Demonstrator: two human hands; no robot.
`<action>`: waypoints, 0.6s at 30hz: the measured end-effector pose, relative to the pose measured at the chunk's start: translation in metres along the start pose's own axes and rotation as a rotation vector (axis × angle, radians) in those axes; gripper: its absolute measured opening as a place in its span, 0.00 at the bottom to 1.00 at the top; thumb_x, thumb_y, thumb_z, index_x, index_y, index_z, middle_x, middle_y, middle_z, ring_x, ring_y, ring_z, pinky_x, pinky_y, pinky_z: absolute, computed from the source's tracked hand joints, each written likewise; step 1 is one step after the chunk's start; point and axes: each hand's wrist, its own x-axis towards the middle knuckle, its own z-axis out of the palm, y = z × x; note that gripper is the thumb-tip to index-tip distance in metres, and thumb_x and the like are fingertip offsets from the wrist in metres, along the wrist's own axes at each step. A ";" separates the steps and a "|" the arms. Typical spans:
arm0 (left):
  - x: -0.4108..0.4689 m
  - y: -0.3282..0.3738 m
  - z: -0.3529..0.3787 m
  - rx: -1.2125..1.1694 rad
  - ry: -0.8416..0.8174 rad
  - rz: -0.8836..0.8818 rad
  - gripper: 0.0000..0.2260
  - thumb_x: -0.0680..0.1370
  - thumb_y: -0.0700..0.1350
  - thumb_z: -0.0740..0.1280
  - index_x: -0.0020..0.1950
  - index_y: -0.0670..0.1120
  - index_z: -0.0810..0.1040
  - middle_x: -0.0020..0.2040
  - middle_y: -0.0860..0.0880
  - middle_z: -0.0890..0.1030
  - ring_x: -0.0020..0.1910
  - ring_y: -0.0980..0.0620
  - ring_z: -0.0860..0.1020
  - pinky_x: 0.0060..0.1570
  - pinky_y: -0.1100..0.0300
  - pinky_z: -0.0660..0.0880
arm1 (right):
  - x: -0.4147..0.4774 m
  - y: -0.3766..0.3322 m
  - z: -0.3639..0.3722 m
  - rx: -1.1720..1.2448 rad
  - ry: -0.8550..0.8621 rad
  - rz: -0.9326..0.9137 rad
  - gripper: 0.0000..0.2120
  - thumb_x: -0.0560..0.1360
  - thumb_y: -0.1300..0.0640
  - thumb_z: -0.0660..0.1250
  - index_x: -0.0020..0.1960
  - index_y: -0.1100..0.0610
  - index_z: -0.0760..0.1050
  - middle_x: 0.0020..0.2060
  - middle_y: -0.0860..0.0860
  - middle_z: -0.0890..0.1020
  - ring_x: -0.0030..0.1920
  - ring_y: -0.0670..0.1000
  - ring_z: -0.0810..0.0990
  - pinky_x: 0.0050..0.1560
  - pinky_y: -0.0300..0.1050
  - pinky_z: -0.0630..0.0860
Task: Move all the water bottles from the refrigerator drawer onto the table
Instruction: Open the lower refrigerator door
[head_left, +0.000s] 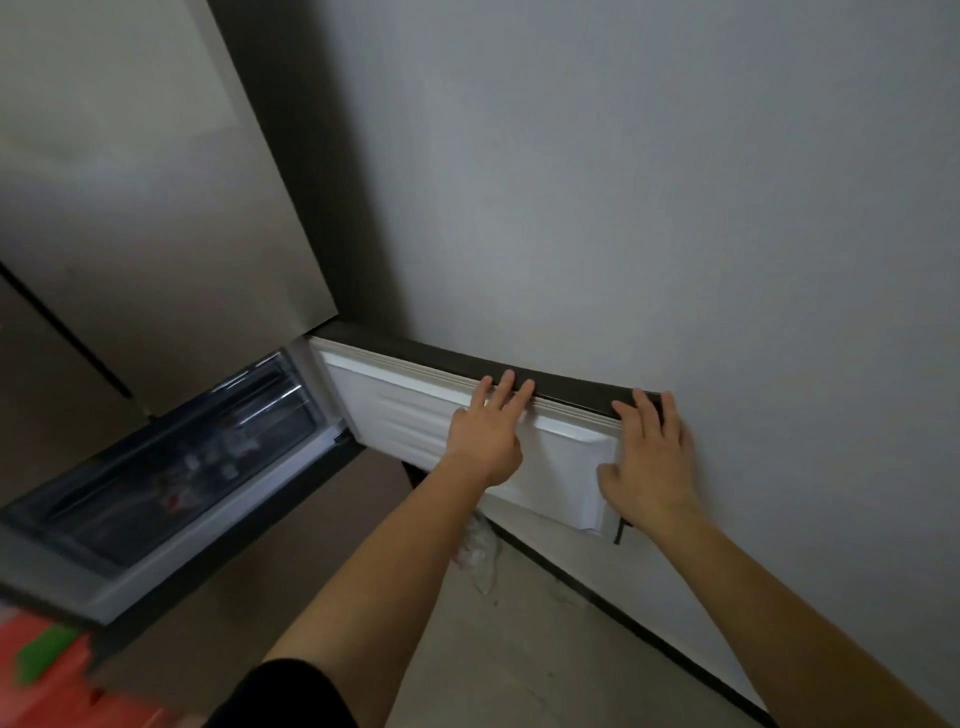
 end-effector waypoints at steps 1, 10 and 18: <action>-0.007 -0.009 0.000 0.017 0.030 -0.002 0.31 0.81 0.46 0.58 0.81 0.54 0.47 0.82 0.50 0.47 0.80 0.43 0.48 0.71 0.41 0.62 | 0.003 -0.007 0.002 -0.015 0.049 -0.004 0.37 0.72 0.51 0.67 0.78 0.57 0.59 0.78 0.58 0.59 0.79 0.61 0.49 0.78 0.64 0.48; -0.122 -0.197 0.012 0.106 0.161 -0.444 0.29 0.83 0.60 0.51 0.81 0.52 0.49 0.82 0.46 0.47 0.80 0.44 0.47 0.74 0.41 0.53 | 0.018 -0.181 0.051 0.076 0.134 -0.387 0.31 0.71 0.54 0.67 0.73 0.59 0.68 0.73 0.61 0.68 0.76 0.63 0.61 0.76 0.66 0.50; -0.206 -0.342 0.031 -0.155 0.056 -0.740 0.36 0.80 0.61 0.61 0.81 0.47 0.49 0.81 0.44 0.52 0.78 0.40 0.53 0.73 0.42 0.59 | 0.014 -0.344 0.143 0.549 -0.269 -0.334 0.33 0.75 0.53 0.69 0.76 0.53 0.60 0.72 0.53 0.67 0.73 0.54 0.64 0.70 0.47 0.64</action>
